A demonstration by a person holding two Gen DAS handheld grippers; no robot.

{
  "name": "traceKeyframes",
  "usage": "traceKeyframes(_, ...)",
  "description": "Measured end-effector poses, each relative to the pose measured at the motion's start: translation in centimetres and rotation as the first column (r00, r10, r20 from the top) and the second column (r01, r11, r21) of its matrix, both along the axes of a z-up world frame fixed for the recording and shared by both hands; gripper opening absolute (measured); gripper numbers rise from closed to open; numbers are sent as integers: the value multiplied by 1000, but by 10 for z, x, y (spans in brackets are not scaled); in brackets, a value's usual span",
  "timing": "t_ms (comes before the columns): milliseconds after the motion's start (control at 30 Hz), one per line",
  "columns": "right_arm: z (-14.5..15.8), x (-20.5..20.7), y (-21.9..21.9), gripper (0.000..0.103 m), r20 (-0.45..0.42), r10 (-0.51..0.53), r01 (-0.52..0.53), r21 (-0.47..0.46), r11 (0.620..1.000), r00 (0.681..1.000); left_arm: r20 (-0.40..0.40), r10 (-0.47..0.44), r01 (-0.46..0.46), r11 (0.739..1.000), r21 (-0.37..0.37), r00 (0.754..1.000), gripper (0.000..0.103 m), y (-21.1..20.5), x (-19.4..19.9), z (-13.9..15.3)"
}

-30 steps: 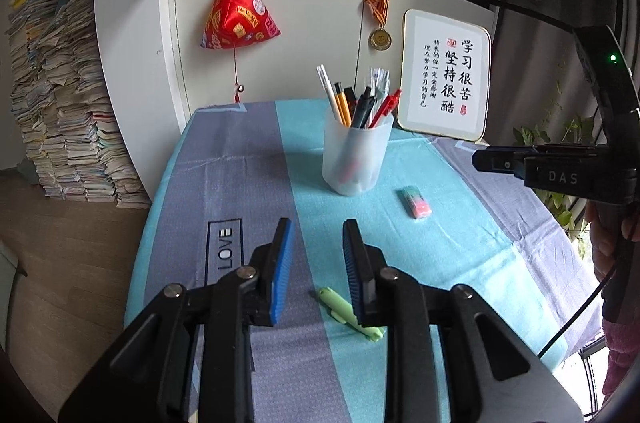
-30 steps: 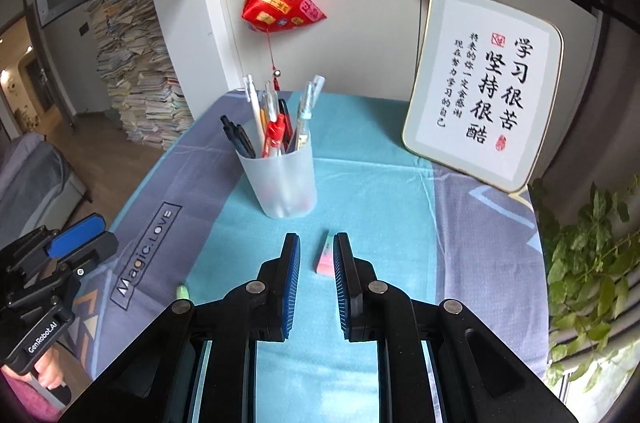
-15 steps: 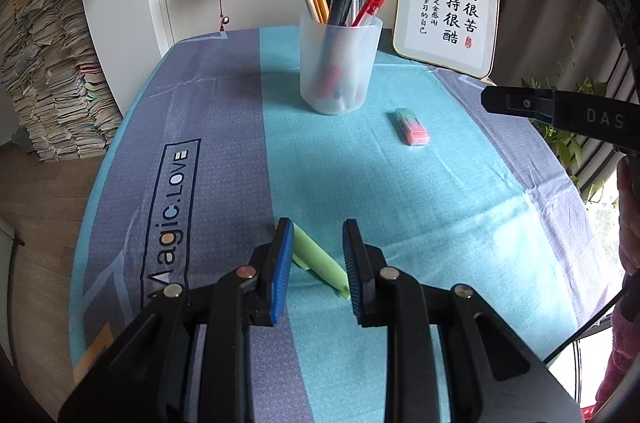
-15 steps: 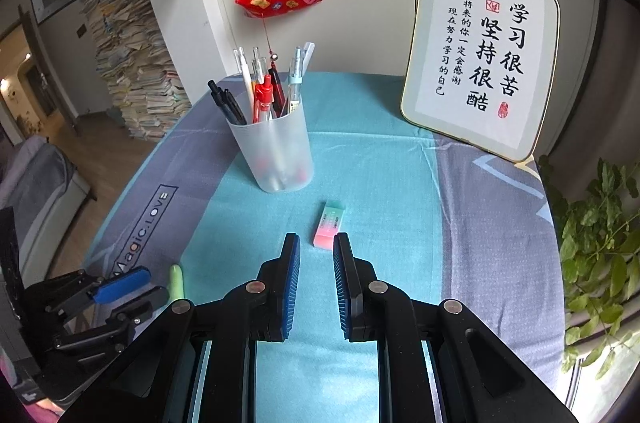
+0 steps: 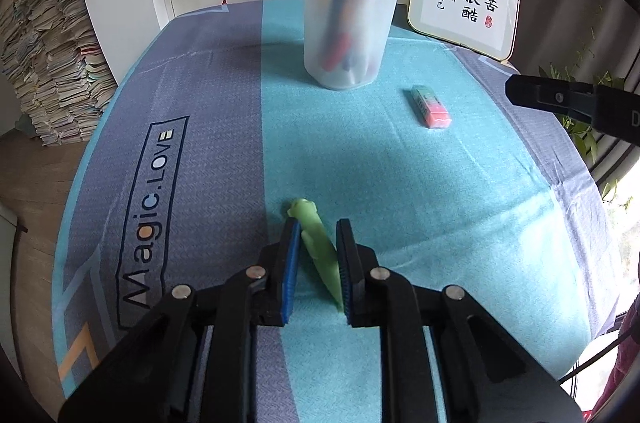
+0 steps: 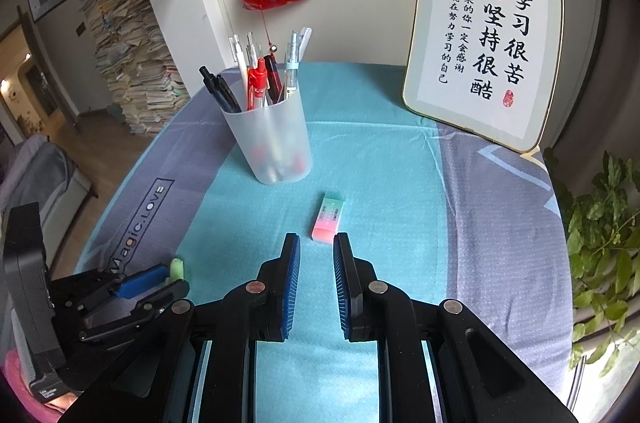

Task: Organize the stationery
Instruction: 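Grasp the green highlighter with the left tool, then carry the green highlighter into the cup with the left tool while the right tool grasps the pink-green eraser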

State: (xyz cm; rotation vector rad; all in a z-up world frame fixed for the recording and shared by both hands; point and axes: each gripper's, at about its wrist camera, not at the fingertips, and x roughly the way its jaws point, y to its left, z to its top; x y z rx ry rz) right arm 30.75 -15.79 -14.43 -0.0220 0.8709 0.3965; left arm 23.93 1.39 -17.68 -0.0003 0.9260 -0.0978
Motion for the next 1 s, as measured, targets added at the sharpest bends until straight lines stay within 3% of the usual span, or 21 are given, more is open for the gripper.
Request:
traceKeyframes(500,-8,4,-2,16,-18,-8,8,9,1000,1000,191,-49,60,997,-51,980,10,10,-12,48)
traceKeyframes(1000,-10,5,1,16,-26,1,-1,5,1000,1000,233,-61,78,995,-65,971,10,16,-17,58)
